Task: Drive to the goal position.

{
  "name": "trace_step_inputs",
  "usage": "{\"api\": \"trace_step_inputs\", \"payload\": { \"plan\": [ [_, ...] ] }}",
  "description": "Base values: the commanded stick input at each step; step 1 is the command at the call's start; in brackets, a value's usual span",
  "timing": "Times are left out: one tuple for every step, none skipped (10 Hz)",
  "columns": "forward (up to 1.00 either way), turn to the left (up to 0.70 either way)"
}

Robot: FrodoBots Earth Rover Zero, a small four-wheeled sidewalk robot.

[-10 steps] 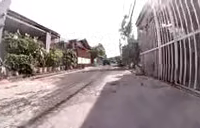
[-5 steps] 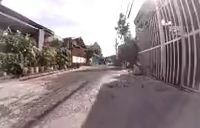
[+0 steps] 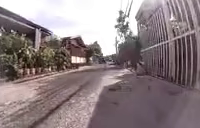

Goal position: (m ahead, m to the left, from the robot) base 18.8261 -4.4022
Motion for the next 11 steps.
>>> {"api": "trace_step_inputs", "payload": {
  "plan": [
    [0.70,0.00],
    [0.70,0.00],
    [0.70,0.00],
    [0.70,0.00],
    [0.70,0.00],
    [0.70,0.00],
    [0.70,0.00],
    [0.70,0.00],
    [0.70,0.00],
    [0.70,0.00],
    [0.70,0.00]
  ]
}}
